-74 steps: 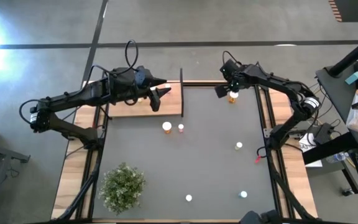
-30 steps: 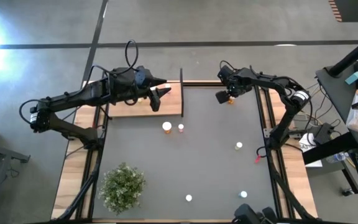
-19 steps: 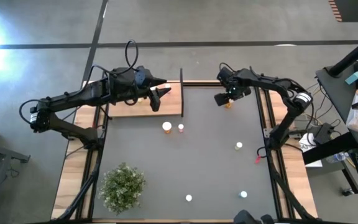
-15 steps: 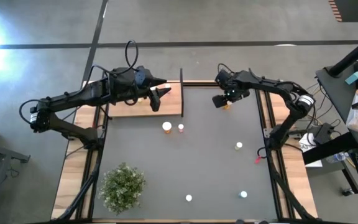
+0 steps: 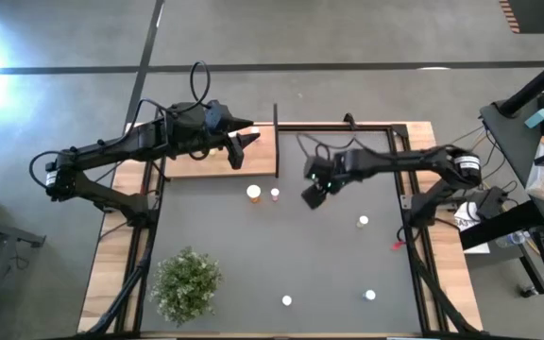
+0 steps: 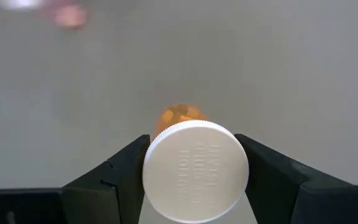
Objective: Pick and place medicine bottles onto shelf by color
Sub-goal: Move the top orange pill bottle to the middle of the table
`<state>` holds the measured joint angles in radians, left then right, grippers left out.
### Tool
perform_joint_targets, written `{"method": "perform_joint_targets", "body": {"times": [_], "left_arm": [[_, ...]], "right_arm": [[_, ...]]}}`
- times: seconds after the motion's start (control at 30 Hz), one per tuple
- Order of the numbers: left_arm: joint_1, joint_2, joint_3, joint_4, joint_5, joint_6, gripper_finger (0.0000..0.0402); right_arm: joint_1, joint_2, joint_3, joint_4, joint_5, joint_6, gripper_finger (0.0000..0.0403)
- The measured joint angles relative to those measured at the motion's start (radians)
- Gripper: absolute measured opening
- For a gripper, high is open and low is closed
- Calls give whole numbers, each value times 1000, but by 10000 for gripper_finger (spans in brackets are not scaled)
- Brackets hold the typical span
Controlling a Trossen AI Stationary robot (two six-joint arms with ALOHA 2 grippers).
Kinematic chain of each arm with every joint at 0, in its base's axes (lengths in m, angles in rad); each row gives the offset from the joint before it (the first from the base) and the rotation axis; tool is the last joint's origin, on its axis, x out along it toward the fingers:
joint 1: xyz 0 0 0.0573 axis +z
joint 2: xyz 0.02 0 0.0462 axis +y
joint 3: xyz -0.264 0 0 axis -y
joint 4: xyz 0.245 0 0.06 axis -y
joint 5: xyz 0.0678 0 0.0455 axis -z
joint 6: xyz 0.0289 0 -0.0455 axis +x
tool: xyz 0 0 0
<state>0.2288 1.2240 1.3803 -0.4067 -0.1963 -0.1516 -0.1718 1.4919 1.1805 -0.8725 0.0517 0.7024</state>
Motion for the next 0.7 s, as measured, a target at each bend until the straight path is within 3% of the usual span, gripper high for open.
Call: {"method": "perform_joint_targets", "body": {"times": [0.2,0.43,0.7], "left_arm": [[0,0,0,-2,5,-56,174],[-2,-1,0,-30,9,-97,174],[-9,-16,-1,-190,32,-131,174]], "right_arm": [[135,1,50,106,50,119,214],[205,22,110,130,127,262,214],[249,175,237,110,131,302,215]]}}
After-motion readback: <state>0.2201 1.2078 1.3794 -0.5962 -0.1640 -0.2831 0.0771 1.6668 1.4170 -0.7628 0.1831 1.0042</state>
